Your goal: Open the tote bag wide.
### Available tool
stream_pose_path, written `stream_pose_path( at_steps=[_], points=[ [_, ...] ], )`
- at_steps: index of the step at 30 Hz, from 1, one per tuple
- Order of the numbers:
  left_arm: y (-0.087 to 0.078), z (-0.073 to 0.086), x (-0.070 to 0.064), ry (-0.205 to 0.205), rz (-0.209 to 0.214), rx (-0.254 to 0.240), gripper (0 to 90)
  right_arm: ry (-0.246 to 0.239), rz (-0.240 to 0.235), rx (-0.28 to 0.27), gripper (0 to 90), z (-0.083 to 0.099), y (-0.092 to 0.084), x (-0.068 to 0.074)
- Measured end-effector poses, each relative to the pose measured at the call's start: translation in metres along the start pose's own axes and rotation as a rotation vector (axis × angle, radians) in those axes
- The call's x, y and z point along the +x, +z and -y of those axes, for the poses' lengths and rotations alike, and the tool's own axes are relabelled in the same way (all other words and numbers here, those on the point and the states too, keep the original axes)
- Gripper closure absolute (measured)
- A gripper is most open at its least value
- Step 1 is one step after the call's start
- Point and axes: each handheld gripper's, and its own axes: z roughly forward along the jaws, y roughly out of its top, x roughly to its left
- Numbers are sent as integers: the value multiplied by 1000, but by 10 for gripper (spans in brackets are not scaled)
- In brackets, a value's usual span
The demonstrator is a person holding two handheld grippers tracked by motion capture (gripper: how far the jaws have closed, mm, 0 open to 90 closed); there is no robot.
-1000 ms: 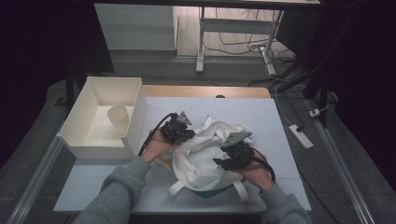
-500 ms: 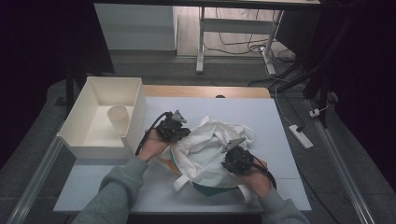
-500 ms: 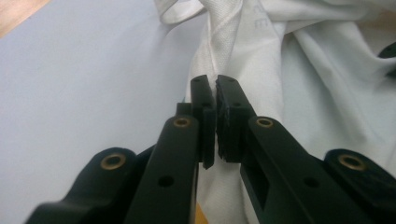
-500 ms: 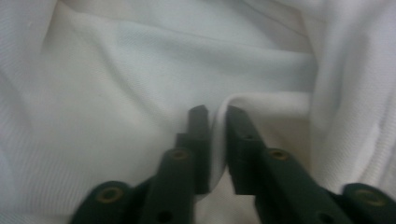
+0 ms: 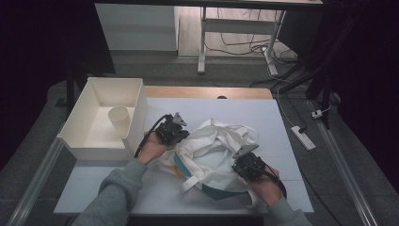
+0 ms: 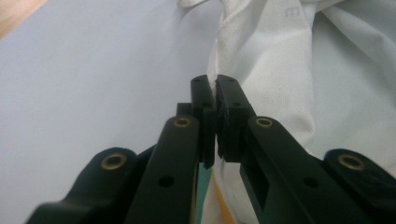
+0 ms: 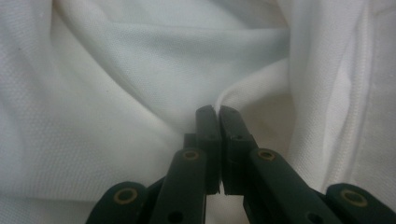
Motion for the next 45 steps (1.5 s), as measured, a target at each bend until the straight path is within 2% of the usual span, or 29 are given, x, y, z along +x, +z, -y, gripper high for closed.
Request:
stream_pose_path(
  at_steps=[2,7,11,13,16,18,21,25,29,30,33,35,38,43,45],
  points=[
    [1,1,1,-3,3,14,862,-5,0,7,884,0,1,0],
    [4,6,5,-27,19,16,863,14,-36,3,884,3,2,-6],
    [2,5,4,-28,24,5,860,-17,-26,-1,849,1,1,-4],
    [-1,2,0,-20,18,-11,854,-48,-20,-36,756,-1,-3,-2],
    [-11,-4,-4,-8,29,-61,829,-37,-47,-146,711,-7,-15,-1],
    [-20,-8,-7,-5,37,-107,762,-37,-65,-195,676,-11,-19,-1],
    [-31,-16,-17,23,36,-144,665,-45,-82,-217,638,-18,-18,-1],
    [-37,-27,-38,93,50,-169,619,-64,-112,-214,620,-26,-12,3],
    [-24,-38,-57,176,52,-93,598,-98,-127,-220,612,-31,-9,10],
    [-18,-39,-59,181,55,-68,591,-101,-130,-220,609,-31,-9,10],
    [2,-38,-57,167,67,1,543,-103,-139,-223,607,-30,-9,11],
    [11,-36,-53,148,74,28,531,-101,-144,-228,607,-28,-9,11],
    [18,-35,-49,139,55,60,489,-93,-148,-225,606,-27,-9,10],
    [30,-30,-47,154,47,131,439,-98,-150,-222,603,-28,-7,11],
    [34,-29,-45,155,41,148,455,-103,-148,-225,600,-29,-8,11]
  ],
)
